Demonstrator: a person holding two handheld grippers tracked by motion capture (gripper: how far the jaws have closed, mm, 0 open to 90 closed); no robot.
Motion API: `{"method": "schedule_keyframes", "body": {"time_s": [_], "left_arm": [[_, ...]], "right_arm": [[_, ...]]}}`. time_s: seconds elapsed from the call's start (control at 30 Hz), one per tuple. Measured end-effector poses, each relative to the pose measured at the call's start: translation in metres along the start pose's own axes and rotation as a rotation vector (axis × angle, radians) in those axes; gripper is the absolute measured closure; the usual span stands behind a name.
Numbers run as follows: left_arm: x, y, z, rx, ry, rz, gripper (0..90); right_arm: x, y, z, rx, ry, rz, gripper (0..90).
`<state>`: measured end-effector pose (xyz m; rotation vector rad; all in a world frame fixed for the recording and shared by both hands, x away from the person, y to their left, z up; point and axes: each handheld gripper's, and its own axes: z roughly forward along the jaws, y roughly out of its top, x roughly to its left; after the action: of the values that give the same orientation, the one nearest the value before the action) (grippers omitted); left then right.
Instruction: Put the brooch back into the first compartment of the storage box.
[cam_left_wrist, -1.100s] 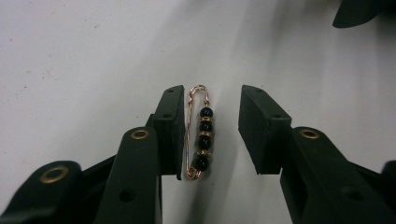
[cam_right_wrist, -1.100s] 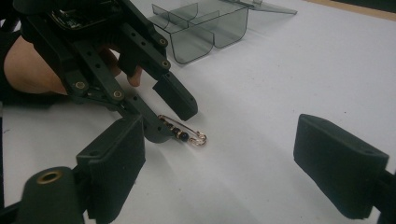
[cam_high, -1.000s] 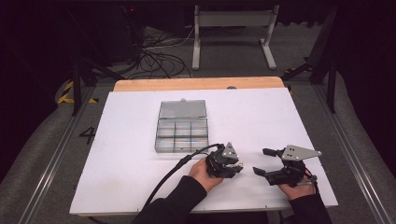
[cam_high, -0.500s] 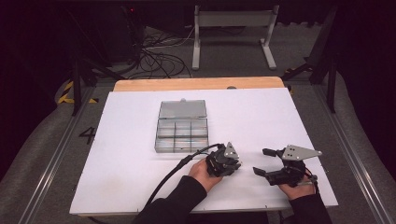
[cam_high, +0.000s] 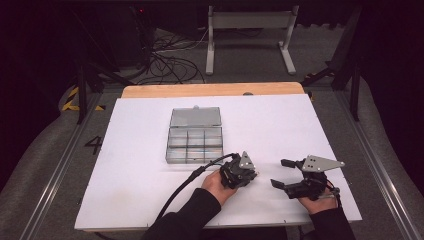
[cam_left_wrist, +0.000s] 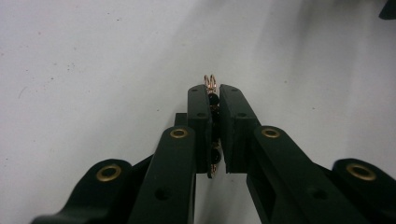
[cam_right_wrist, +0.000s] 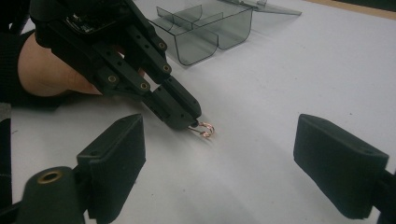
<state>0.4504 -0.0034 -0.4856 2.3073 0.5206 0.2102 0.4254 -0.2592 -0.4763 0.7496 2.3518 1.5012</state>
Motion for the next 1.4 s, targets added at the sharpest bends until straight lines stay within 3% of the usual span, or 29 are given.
{"method": "schedule_keyframes", "body": {"time_s": [0.4,0.8,1.4], "left_arm": [[0.003,-0.001,-0.011,-0.025,-0.003,-0.020,83.8],[0.007,0.004,-0.038,-0.076,-0.004,-0.022,83.8],[0.017,0.003,-0.074,-0.091,0.032,-0.023,83.8]], "right_arm": [[0.000,0.000,0.000,-0.001,0.002,0.004,16.8],[0.000,0.000,0.001,0.003,0.005,0.002,16.7],[-0.001,-0.001,0.002,0.007,0.007,0.007,16.8]]}}
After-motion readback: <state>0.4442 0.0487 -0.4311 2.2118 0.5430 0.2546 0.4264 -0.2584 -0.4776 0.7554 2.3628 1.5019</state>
